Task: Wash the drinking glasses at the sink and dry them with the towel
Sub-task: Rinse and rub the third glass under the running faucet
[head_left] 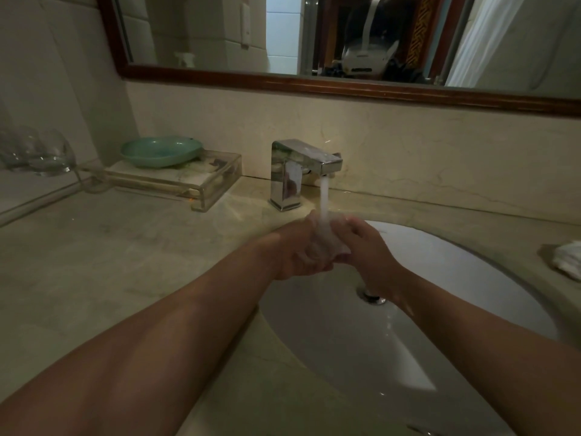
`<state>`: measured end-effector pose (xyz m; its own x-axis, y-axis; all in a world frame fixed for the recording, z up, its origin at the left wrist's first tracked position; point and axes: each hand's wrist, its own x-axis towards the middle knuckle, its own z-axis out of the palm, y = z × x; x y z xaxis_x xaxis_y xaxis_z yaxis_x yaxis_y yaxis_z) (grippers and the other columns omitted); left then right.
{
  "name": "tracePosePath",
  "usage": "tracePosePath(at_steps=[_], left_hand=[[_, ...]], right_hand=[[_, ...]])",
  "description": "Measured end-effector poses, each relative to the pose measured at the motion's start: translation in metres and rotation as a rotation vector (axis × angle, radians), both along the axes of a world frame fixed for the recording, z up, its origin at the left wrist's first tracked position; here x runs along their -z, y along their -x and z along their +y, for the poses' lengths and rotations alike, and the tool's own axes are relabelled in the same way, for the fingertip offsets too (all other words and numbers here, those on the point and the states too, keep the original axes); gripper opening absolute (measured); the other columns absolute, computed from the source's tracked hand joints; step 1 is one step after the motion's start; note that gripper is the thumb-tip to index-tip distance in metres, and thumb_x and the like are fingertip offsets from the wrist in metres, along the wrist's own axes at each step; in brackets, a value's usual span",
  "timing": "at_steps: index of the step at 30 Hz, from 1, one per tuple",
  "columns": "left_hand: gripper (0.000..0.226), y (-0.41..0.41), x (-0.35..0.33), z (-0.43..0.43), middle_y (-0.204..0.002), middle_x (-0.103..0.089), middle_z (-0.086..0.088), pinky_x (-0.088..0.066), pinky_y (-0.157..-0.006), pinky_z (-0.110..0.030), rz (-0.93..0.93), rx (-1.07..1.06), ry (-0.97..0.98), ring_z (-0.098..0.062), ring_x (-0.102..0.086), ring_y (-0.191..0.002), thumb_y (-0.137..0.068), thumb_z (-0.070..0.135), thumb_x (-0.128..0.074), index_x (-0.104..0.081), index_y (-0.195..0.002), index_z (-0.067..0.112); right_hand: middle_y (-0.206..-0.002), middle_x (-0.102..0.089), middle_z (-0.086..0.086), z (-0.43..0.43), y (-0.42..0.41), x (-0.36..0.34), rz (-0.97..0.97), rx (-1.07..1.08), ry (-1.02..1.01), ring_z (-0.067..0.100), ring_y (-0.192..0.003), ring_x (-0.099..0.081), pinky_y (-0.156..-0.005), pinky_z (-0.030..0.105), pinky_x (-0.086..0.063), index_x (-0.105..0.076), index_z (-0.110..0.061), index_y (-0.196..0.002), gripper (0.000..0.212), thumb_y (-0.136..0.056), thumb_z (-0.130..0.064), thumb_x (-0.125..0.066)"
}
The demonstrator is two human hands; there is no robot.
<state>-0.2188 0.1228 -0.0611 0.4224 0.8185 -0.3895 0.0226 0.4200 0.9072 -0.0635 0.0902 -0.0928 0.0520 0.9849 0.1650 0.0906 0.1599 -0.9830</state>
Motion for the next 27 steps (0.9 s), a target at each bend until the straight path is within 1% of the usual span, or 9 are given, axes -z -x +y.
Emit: tracePosePath(at_steps=[4,7,9,12,14,18,21,24,27], left_hand=[[0.032,0.0,-0.002,0.0,-0.102,-0.07,-0.02,-0.051,-0.045,-0.021,0.073,0.086,0.0,-0.016,-0.06,-0.058,-0.102,0.022,-0.057,-0.063,-0.126,0.003],[0.03,0.001,0.002,-0.001,-0.102,-0.073,-0.018,-0.061,-0.086,-0.038,0.059,0.075,-0.013,-0.029,-0.073,-0.092,-0.105,0.032,-0.057,-0.068,-0.113,0.006],[0.038,0.001,0.002,-0.001,-0.098,-0.072,-0.014,-0.059,-0.088,-0.037,0.049,0.078,-0.026,-0.028,-0.07,-0.1,-0.103,0.044,-0.058,-0.069,-0.109,0.009],[0.03,0.001,0.002,-0.002,-0.08,-0.065,-0.003,-0.052,-0.07,-0.024,0.074,0.213,-0.042,-0.011,-0.069,-0.07,-0.099,0.04,-0.066,-0.067,-0.108,0.011],[0.018,0.002,0.004,-0.001,-0.07,-0.062,0.001,-0.053,-0.066,-0.025,0.088,0.246,-0.035,-0.006,-0.06,-0.051,-0.099,0.031,-0.069,-0.065,-0.104,0.014],[0.031,0.004,0.007,0.0,-0.101,-0.071,-0.013,-0.056,-0.09,-0.045,0.109,0.24,-0.057,-0.026,-0.066,-0.088,-0.096,0.016,-0.072,-0.068,-0.125,0.007],[0.026,0.002,0.006,0.0,-0.102,-0.074,-0.01,-0.056,-0.1,-0.045,0.062,0.183,-0.063,-0.023,-0.069,-0.09,-0.095,0.011,-0.072,-0.069,-0.12,0.01],[0.036,0.004,0.006,0.001,-0.115,-0.071,-0.014,-0.061,-0.09,-0.046,0.073,0.172,-0.007,-0.027,-0.069,-0.096,-0.091,0.008,-0.076,-0.066,-0.125,0.006],[0.036,0.005,0.008,0.003,-0.116,-0.073,-0.014,-0.063,-0.077,-0.046,0.079,0.174,0.01,-0.026,-0.071,-0.091,-0.089,0.008,-0.078,-0.069,-0.124,0.008]], right_hand=[[-0.111,-0.067,0.0,-0.002,-0.001,-0.002,0.004,-0.112,0.124,0.013,-0.093,-0.072,-0.073,0.027,-0.059,-0.053,-0.017,-0.13,0.038,-0.096,-0.021,-0.068],[-0.117,-0.067,0.004,-0.001,-0.002,0.0,-0.024,-0.119,0.122,0.02,-0.102,-0.07,-0.08,0.032,-0.061,-0.053,-0.015,-0.131,0.041,-0.094,-0.017,-0.071],[-0.121,-0.067,0.008,0.001,-0.003,0.001,-0.047,-0.126,0.102,0.021,-0.104,-0.07,-0.086,0.037,-0.061,-0.054,-0.012,-0.132,0.041,-0.094,-0.012,-0.069],[-0.126,-0.065,0.02,0.007,-0.007,0.005,-0.132,-0.146,0.028,0.034,-0.114,-0.066,-0.093,0.047,-0.057,-0.051,-0.005,-0.137,0.051,-0.09,0.001,-0.07],[-0.13,-0.063,0.012,0.006,-0.009,0.008,-0.246,-0.157,-0.054,0.025,-0.116,-0.066,-0.094,0.041,-0.057,-0.043,-0.011,-0.144,0.076,-0.08,-0.001,-0.081],[-0.134,-0.058,0.004,0.008,-0.007,0.008,-0.469,-0.144,-0.198,0.016,-0.114,-0.065,-0.093,0.036,-0.058,-0.032,-0.019,-0.152,0.108,-0.065,-0.01,-0.095],[-0.134,-0.058,0.001,0.011,-0.011,0.003,-0.412,-0.09,-0.194,0.017,-0.113,-0.066,-0.09,0.044,-0.059,-0.036,-0.028,-0.149,0.111,-0.057,-0.02,-0.098],[-0.129,-0.059,-0.001,0.009,-0.011,0.0,-0.524,-0.12,-0.245,0.016,-0.11,-0.065,-0.091,0.043,-0.058,-0.038,-0.025,-0.146,0.103,-0.06,-0.033,-0.094],[-0.126,-0.061,-0.002,0.009,-0.005,-0.001,-0.51,-0.123,-0.245,0.013,-0.107,-0.067,-0.089,0.032,-0.058,-0.037,-0.021,-0.147,0.103,-0.063,-0.024,-0.096]])
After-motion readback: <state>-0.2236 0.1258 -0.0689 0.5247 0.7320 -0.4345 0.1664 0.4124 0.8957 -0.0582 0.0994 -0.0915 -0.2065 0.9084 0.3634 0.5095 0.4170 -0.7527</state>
